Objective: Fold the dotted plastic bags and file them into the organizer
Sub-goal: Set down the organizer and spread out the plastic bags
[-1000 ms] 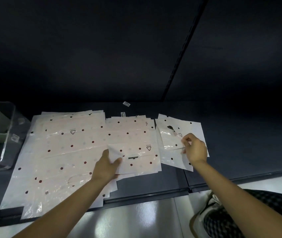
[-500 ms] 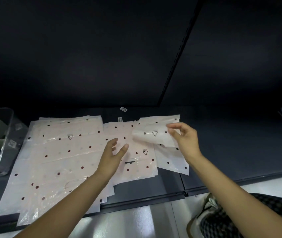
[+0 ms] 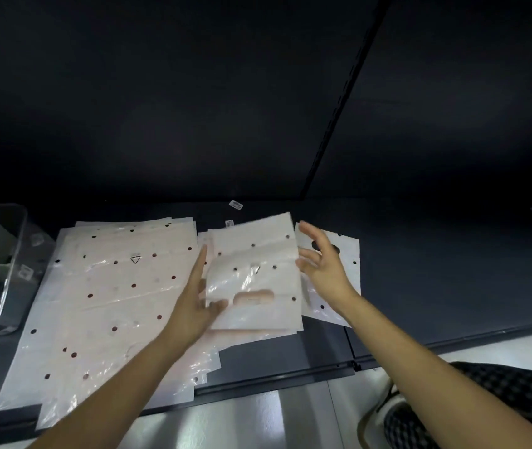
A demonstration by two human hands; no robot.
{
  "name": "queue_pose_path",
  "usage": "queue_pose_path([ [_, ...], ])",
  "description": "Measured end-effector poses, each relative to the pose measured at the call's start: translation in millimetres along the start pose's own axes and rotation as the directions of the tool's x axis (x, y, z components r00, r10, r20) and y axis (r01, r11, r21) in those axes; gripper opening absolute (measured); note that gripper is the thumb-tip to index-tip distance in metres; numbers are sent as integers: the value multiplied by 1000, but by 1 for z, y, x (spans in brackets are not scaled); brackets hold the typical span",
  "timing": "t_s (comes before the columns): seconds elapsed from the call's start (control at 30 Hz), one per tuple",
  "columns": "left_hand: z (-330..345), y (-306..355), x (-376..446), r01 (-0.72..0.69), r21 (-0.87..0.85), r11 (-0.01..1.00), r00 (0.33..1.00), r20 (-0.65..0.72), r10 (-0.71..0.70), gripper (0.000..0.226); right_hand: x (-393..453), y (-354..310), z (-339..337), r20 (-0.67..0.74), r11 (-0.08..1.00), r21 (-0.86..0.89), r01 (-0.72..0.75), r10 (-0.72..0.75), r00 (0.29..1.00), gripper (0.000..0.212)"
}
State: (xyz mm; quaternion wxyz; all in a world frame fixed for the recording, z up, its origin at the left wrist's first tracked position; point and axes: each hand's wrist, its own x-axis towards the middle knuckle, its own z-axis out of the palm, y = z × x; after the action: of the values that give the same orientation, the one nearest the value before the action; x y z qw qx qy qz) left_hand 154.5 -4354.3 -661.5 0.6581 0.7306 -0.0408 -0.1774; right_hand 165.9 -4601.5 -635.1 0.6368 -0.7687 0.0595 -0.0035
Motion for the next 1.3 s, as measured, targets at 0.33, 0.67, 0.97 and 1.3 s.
queue_pose_path([
  [0.33, 24, -29, -5, 161, 389, 907, 987, -43, -157, 50, -25, 77, -43, -177, 534, -811, -240, 168, 970, 55],
  [0.67, 23, -26, -8, 64, 866, 496, 998, -43, -55, 54, -21, 52, -57, -407, 588, -666, -459, 230, 884, 22],
  [0.97, 50, 10, -16, 124, 17, 992, 949, 289, -123, 60, -12, -21, 42, -96, 731, 366, -576, 645, 758, 21],
  [1.3, 5, 3, 15, 261, 210, 942, 965, -29, -261, 76, -55, 40, 77, 178, 641, -766, 56, 127, 976, 49],
])
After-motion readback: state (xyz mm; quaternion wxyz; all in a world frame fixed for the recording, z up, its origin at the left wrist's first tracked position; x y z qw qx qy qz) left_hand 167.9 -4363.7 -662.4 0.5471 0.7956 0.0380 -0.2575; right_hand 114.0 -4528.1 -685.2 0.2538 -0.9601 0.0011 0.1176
